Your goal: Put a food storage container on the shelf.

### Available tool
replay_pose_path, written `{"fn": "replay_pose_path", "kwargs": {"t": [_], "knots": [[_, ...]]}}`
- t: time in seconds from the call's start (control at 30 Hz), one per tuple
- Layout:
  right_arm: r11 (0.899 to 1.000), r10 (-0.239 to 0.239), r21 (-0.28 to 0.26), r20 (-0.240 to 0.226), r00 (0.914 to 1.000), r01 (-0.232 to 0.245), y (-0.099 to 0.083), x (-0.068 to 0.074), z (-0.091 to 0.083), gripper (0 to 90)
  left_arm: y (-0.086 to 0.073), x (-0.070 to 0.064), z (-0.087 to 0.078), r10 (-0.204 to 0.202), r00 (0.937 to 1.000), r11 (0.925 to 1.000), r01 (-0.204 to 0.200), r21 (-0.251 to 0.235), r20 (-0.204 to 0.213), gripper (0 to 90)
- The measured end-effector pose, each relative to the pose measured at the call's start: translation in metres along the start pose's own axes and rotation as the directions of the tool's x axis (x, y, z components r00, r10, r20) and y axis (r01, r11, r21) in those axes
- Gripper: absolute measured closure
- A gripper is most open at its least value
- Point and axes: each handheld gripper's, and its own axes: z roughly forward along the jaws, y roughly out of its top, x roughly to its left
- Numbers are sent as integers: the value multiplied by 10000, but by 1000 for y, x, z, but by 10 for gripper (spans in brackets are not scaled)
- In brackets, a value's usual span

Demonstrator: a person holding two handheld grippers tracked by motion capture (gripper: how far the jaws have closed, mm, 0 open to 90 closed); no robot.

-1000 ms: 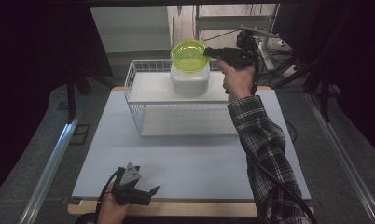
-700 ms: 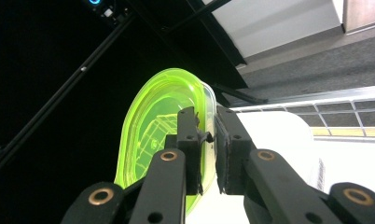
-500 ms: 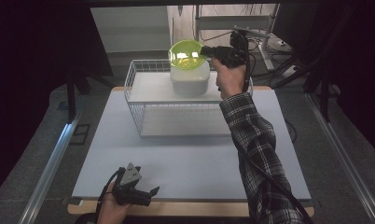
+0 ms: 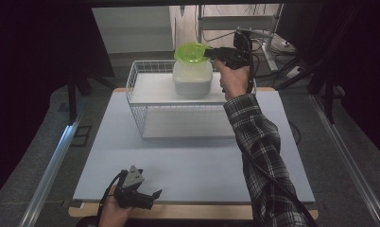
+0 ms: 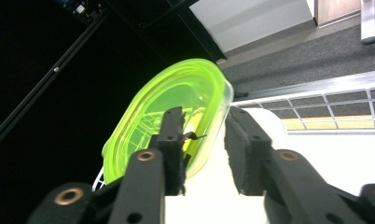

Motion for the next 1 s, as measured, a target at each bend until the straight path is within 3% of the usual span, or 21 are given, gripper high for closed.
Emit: {"fn": "replay_pose_path", "kwargs": {"t": [0.17, 0.3, 0.53, 0.77, 0.93, 1.0], "knots": [[9999, -164, -18, -212, 9996, 164, 0, -1, 2, 492, 0, 0, 0, 4, 10000, 10000, -4, 23, -3, 4], [9969, -785, -126, -270, 9965, 782, 0, 1, -3, 350, 0, 0, 0, -4, 10000, 10000, 4, 32, 1, 4], [9869, -1612, -100, -594, 9851, 1609, -6, -2, -15, 248, 0, 0, 0, 3, 10000, 10000, -3, 58, -20, 3], [9730, -2299, 33, -830, 9697, 2309, -20, -8, -26, 195, 0, 0, 1, -45, 10000, 10000, 45, 40, -26, 3], [9439, -3270, 294, -563, 9433, 3290, -34, -5, -32, 160, -1, 1, 0, -54, 10000, 10000, 54, 33, 11, 4], [9368, -3463, 330, -552, 9365, 3484, -39, -4, -33, 154, -1, 1, 0, -56, 10000, 10000, 56, 26, 22, 4]]}}
